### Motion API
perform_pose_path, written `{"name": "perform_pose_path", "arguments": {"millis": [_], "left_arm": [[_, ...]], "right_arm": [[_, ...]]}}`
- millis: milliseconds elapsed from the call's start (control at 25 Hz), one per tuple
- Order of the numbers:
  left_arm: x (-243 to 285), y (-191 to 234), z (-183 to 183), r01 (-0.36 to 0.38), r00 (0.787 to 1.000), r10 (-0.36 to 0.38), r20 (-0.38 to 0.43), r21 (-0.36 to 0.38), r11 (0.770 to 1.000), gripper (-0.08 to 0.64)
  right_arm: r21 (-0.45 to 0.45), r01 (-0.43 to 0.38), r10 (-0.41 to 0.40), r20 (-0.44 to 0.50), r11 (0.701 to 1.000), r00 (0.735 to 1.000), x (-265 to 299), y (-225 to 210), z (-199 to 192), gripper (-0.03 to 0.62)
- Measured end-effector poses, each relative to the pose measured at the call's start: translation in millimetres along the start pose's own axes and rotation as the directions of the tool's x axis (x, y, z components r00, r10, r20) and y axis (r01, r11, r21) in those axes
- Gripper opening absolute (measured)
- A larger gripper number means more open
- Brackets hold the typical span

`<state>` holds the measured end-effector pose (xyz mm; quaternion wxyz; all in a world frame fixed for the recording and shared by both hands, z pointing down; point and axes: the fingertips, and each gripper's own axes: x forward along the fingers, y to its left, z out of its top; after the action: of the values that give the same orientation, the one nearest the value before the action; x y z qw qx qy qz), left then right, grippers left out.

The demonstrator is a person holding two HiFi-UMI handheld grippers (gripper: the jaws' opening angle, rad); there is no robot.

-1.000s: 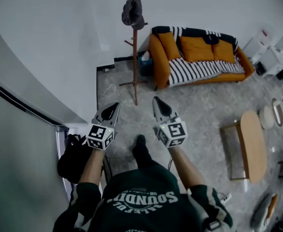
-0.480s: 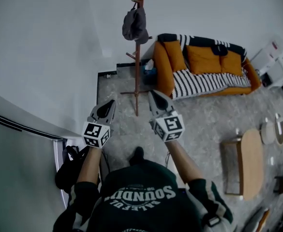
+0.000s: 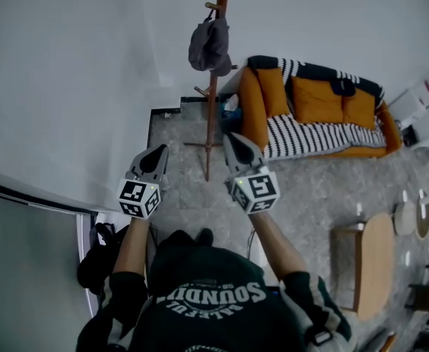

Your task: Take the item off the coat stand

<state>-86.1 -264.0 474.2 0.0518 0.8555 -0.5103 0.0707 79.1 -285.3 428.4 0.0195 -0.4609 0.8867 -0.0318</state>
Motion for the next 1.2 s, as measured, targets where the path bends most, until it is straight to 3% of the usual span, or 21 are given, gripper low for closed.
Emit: {"name": "perform_pose_path", "arguments": {"millis": [320, 920, 1200], "left_arm": [[34, 7, 6, 0.026, 1.000, -0.026, -0.006, 0.006, 1.000, 0.000], [93, 46, 21, 0.108, 0.994, -0.108, 0.009, 0.015, 0.994, 0.000], [116, 70, 26, 0.135, 0.991, -0.135, 0.013, 0.013, 0.991, 0.000]], "right_arm": [[0.004, 0.007, -0.007, 0.034, 1.000, 0.999, 15, -26, 3, -0.002], [-0.052, 0.040, -0.041, -0.028, 0.998, 0.999, 78, -35, 8, 0.003], [-0.038, 0.020, -0.020, 0.006, 0.999, 1.000, 115, -35, 9, 0.085]]}}
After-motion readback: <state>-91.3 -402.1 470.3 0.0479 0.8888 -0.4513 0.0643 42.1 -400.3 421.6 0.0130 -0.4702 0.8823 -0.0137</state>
